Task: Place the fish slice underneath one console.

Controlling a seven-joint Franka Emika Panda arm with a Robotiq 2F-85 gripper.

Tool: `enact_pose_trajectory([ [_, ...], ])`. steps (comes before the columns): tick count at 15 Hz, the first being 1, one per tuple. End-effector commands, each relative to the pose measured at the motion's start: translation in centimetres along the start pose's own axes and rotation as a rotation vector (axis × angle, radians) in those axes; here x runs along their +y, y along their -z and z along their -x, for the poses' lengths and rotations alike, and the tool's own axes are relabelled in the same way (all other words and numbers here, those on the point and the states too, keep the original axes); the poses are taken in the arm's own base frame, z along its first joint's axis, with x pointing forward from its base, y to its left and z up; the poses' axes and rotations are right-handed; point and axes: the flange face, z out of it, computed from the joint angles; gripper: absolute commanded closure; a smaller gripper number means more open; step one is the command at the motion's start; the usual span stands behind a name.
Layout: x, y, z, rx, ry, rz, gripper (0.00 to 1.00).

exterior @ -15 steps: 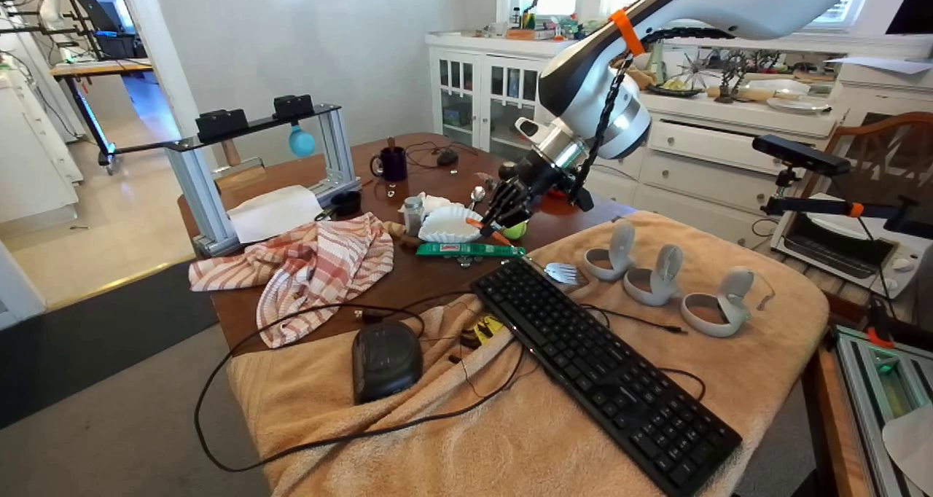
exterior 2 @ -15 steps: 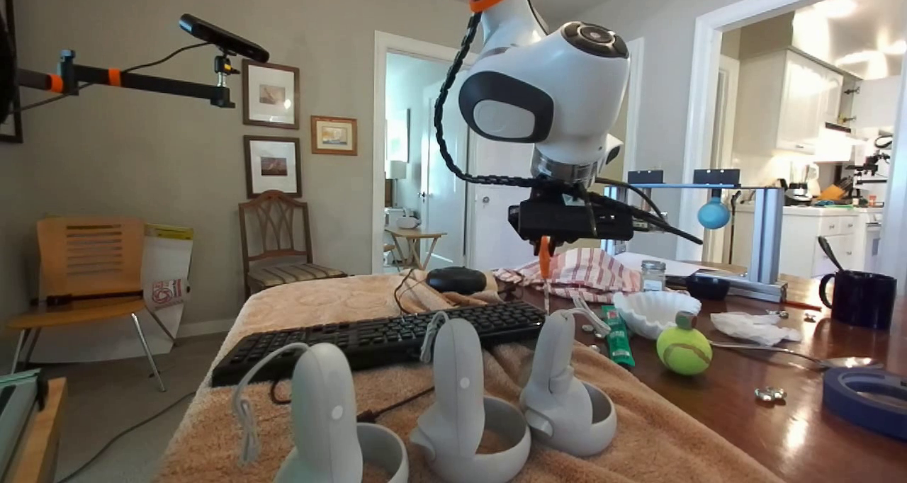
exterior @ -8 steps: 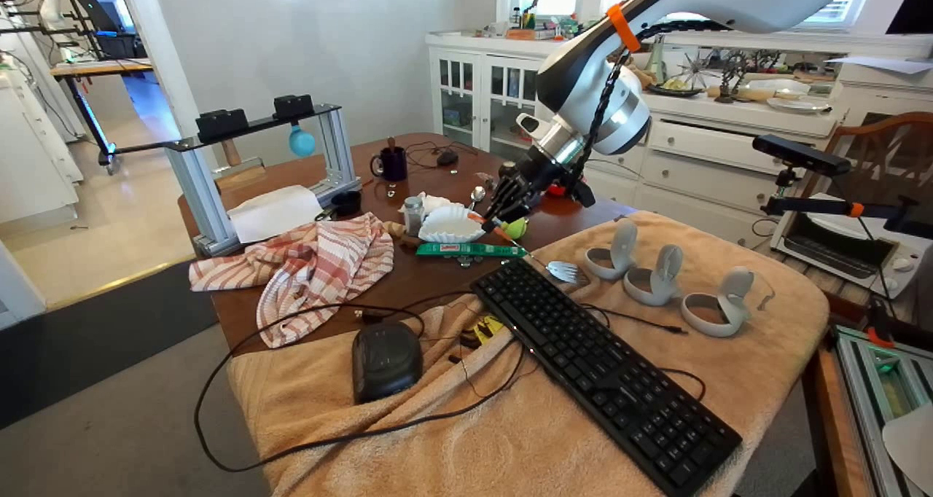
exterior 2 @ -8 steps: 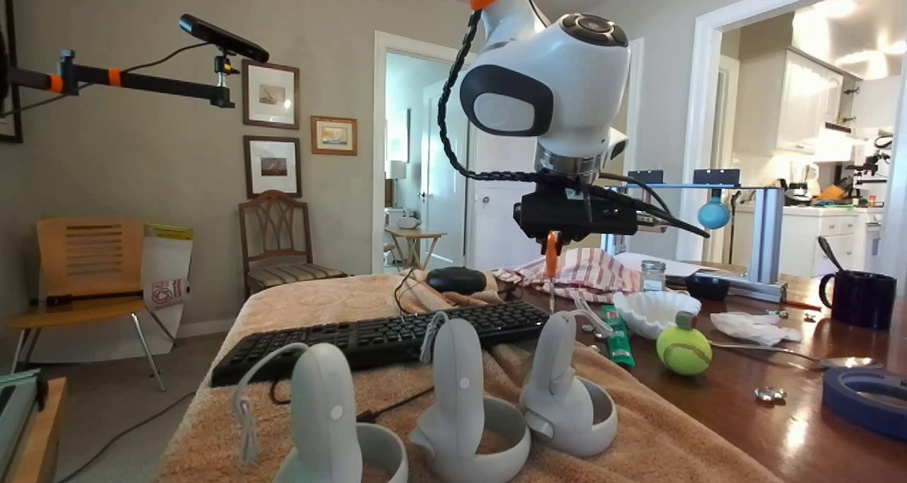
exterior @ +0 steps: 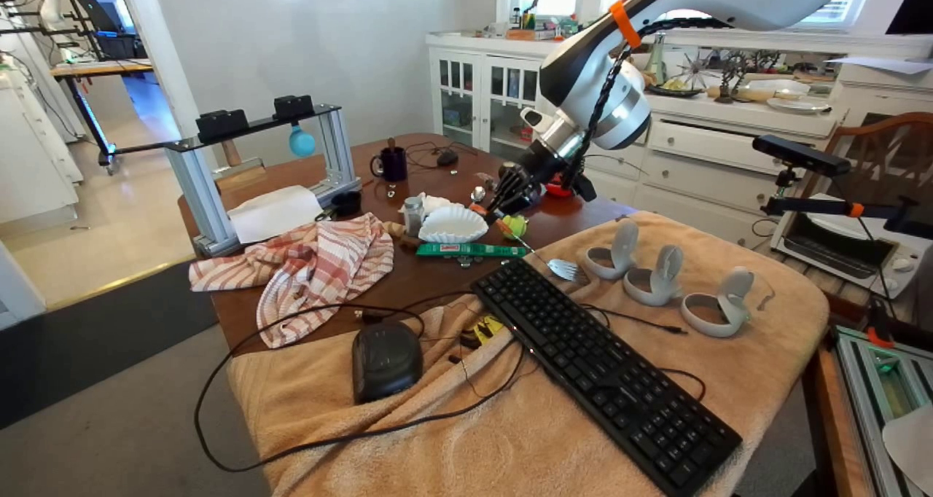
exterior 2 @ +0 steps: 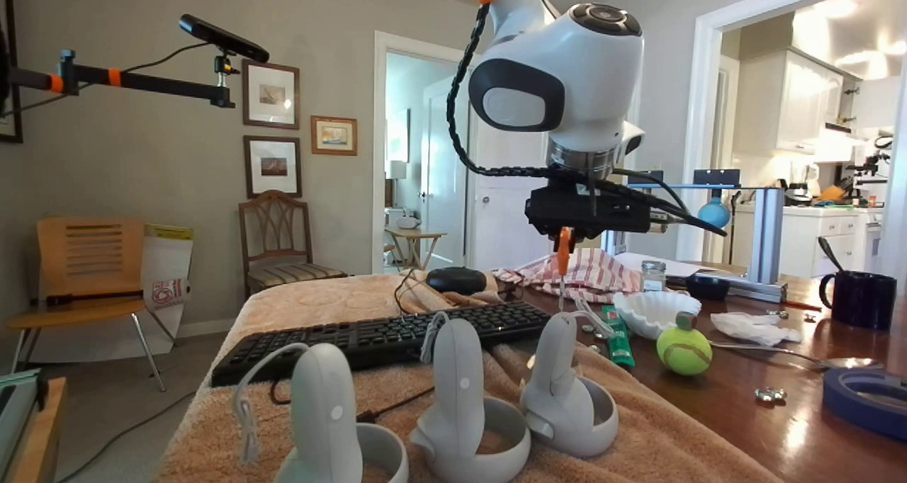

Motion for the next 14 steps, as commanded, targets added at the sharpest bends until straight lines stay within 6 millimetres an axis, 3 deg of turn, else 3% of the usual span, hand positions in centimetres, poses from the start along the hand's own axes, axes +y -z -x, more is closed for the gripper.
enact_pose_trajectory([
  [1, 1.2, 1.1, 0.4, -0.011, -0.02, 0.037, 0.95],
  [8, 2.8, 2.2, -0.1, -0.015, -0.061, 0.064, 0.95],
  [14, 3.6, 2.3, 1.0, -0.137, -0.091, 0.047, 0.95],
])
